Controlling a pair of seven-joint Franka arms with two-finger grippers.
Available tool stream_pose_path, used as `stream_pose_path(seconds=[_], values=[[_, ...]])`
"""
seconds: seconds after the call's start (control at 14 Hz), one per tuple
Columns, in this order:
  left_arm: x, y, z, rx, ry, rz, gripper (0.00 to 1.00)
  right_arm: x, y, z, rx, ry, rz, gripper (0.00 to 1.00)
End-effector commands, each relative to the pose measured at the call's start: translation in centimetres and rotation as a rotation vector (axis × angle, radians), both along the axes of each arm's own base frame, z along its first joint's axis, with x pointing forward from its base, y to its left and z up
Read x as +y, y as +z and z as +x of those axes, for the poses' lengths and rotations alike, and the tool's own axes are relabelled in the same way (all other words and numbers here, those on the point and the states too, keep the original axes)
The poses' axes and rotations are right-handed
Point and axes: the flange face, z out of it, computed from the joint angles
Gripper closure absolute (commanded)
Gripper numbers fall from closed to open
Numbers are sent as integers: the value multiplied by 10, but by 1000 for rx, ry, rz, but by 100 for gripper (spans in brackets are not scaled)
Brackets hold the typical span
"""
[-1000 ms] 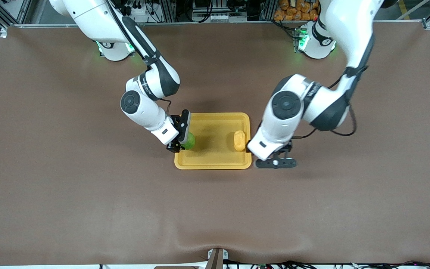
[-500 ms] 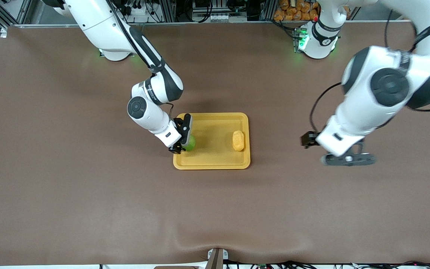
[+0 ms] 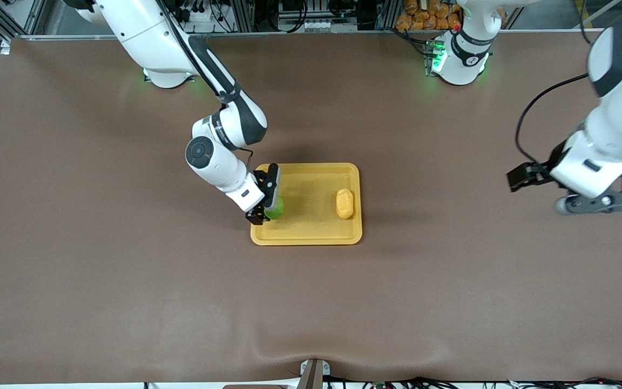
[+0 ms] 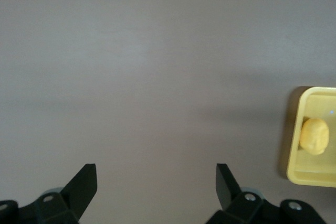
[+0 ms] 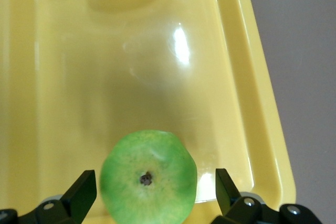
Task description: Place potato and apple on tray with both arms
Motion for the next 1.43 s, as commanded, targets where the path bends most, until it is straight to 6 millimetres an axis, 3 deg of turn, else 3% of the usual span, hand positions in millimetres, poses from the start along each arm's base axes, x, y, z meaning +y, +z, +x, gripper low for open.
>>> stream_pose_path(seconds=[0.0, 0.29, 0.71, 0.86, 1.14, 1.36], values=[[9, 22, -22, 23, -27, 8, 0, -27, 40, 8, 54, -29, 19, 0], [22, 43, -32, 2, -82, 17, 0, -93, 77, 31, 122, -106, 33, 0], [34, 56, -39, -10, -86, 24, 0, -243, 123, 59, 177, -332, 18, 0], [32, 60, -41, -18, -86, 22, 0, -281, 144, 58, 189, -481, -58, 0], [30, 69, -54, -28, -90, 30, 0, -290, 183, 50, 299, -839, -175, 0], [30, 74, -67, -28, -88, 31, 0, -316, 228, 38, 268, -1037, -229, 0]])
